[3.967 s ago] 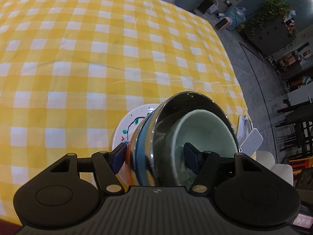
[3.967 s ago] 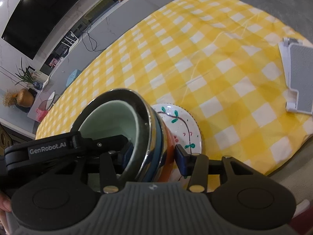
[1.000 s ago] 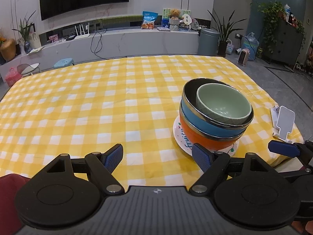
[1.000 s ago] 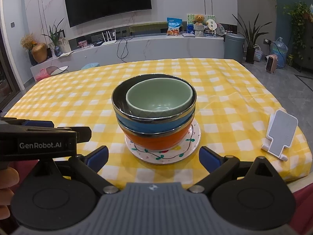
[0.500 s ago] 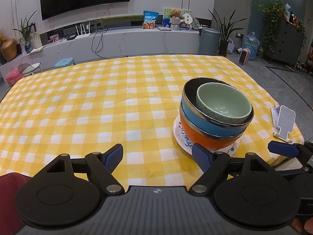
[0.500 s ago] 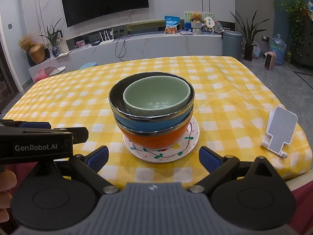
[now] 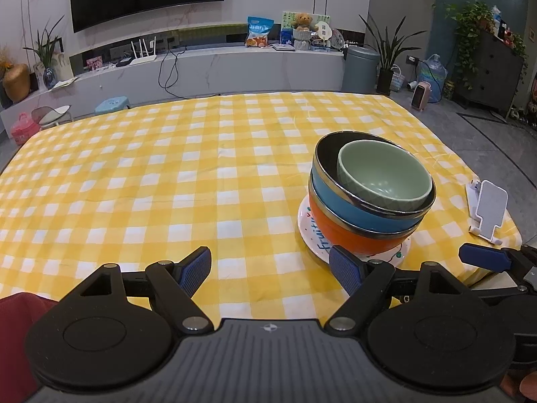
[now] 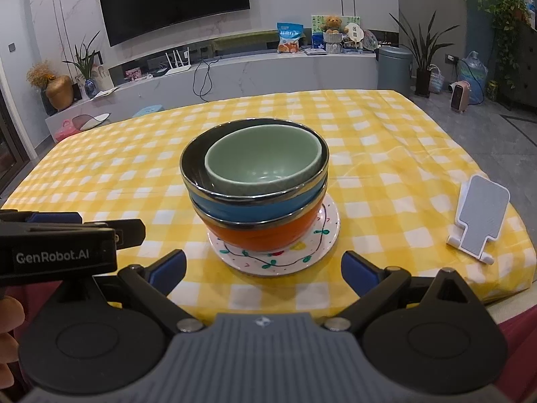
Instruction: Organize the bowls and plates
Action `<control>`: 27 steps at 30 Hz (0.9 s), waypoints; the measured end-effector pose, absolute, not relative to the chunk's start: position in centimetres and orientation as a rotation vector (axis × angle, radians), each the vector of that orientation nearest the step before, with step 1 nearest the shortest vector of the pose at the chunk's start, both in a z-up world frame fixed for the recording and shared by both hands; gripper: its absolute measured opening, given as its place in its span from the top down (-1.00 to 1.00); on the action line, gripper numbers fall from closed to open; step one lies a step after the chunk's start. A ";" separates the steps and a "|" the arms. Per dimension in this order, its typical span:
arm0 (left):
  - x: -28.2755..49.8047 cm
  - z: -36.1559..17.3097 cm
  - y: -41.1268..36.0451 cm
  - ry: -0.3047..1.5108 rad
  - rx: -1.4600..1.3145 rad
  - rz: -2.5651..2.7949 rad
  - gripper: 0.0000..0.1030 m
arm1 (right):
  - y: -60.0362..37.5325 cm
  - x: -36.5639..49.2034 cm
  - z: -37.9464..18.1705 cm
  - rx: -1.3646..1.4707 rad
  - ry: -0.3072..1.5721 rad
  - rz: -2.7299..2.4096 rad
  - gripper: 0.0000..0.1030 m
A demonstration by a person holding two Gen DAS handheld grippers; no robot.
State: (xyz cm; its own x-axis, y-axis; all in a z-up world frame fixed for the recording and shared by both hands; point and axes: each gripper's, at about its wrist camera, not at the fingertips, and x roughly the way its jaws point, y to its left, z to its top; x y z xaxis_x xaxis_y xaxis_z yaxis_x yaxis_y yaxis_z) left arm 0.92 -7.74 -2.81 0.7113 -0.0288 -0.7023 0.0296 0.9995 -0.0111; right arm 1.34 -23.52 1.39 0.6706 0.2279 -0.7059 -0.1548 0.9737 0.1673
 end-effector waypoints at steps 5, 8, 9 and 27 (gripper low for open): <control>0.9 -2.8 -7.7 0.779 0.003 -0.025 -0.82 | -23.4 1.3 1.3 0.090 0.805 0.212 -0.88; 0.9 -2.7 -7.7 0.780 0.008 -0.023 -0.82 | -23.4 1.4 1.3 0.083 0.805 0.212 -0.88; 0.9 -2.7 -7.6 0.779 0.007 -0.023 -0.82 | -23.4 1.4 1.3 0.083 0.804 0.211 -0.88; 0.9 -2.7 -7.4 0.788 -0.001 -0.028 -0.82 | -23.6 1.4 1.2 0.084 0.803 0.213 -0.87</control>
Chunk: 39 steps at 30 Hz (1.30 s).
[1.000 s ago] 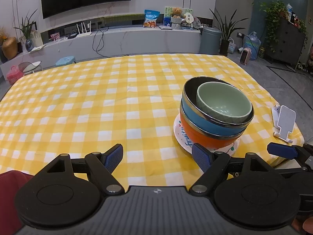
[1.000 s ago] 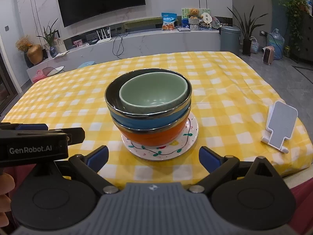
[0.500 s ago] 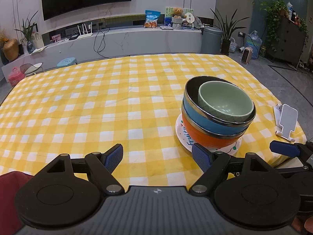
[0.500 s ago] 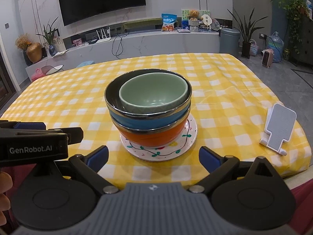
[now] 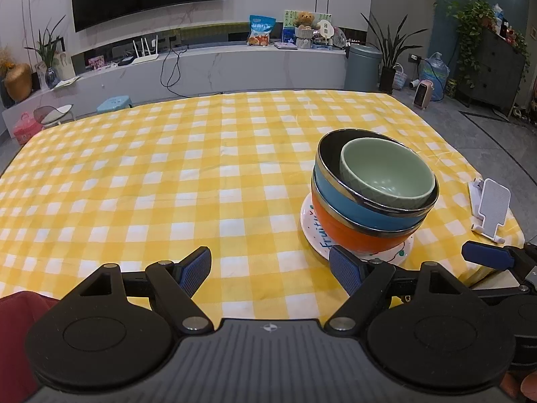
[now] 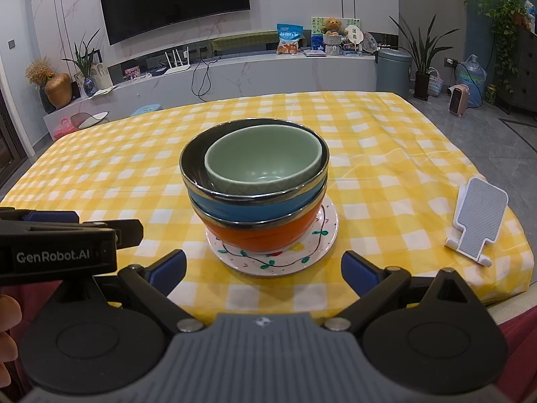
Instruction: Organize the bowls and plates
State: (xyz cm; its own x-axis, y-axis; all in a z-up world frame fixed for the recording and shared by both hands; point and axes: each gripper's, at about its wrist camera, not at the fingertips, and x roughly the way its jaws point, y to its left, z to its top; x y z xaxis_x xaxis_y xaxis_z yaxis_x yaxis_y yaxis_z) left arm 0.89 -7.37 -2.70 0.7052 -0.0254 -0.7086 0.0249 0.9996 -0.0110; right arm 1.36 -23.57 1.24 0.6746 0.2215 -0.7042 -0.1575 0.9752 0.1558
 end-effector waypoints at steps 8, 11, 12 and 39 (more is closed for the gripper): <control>0.9 -2.6 -7.5 0.783 0.011 -0.022 -0.82 | -23.7 1.3 1.2 0.085 0.801 0.215 -0.87; 0.9 -2.6 -7.5 0.781 0.016 -0.020 -0.82 | -23.6 1.4 1.2 0.081 0.802 0.214 -0.87; 0.9 -2.6 -7.5 0.782 0.016 -0.019 -0.82 | -23.6 1.4 1.2 0.079 0.802 0.214 -0.87; 1.0 -3.0 -7.4 0.788 0.022 -0.021 -0.81 | -23.7 1.3 1.0 0.070 0.806 0.209 -0.87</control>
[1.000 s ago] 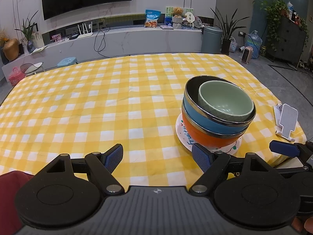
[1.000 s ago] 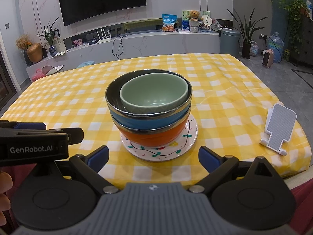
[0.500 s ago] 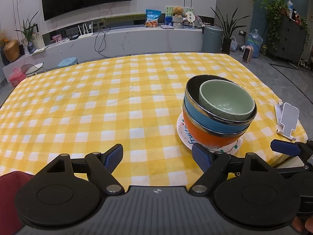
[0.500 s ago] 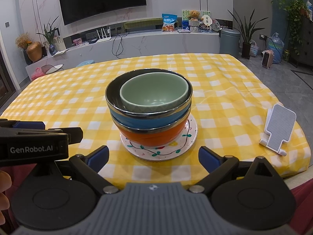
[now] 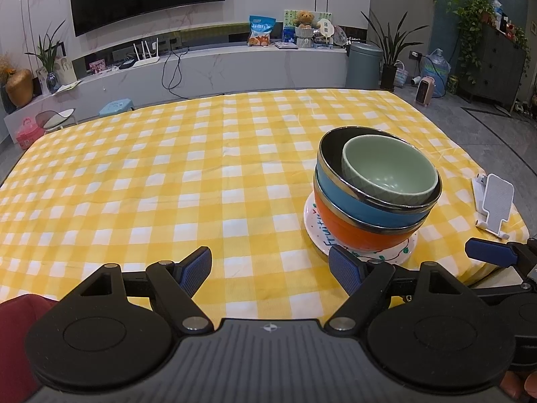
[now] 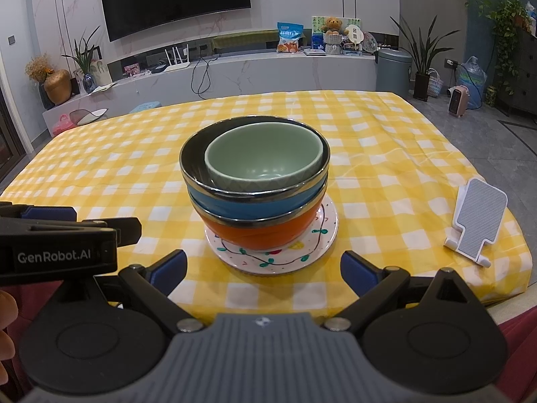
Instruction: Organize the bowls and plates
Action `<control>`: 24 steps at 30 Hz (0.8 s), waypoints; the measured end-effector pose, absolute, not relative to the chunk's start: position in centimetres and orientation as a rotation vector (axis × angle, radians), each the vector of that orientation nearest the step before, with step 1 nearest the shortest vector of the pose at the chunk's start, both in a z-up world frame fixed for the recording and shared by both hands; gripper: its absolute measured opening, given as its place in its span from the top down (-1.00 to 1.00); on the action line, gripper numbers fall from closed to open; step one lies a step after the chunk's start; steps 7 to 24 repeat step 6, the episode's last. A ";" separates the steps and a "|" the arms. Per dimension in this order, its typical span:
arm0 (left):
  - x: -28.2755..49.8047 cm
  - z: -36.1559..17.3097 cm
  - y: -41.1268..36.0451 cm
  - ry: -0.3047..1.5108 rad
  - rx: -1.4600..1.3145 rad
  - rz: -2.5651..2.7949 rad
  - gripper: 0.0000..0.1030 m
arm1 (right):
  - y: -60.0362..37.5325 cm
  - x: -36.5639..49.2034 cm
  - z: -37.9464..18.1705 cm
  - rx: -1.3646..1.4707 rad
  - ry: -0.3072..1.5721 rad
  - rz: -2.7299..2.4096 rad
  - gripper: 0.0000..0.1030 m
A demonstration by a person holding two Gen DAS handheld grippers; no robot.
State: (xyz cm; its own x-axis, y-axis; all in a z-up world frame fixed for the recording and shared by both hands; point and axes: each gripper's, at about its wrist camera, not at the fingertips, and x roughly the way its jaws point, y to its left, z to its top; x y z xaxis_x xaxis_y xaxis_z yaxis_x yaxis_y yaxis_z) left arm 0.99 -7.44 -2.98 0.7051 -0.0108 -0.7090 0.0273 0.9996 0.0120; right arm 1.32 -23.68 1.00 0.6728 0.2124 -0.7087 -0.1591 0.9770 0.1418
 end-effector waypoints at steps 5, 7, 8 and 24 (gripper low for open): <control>1.1 -2.9 -7.3 0.790 0.024 -0.024 -0.80 | -23.6 1.3 1.0 0.068 0.807 0.208 -0.87; 1.1 -2.9 -7.3 0.784 0.031 -0.024 -0.79 | -23.6 1.3 1.0 0.068 0.808 0.209 -0.87; 1.1 -2.9 -7.3 0.784 0.031 -0.024 -0.79 | -23.6 1.3 1.0 0.068 0.808 0.209 -0.87; 1.1 -2.9 -7.3 0.784 0.031 -0.024 -0.79 | -23.6 1.3 1.0 0.068 0.808 0.209 -0.87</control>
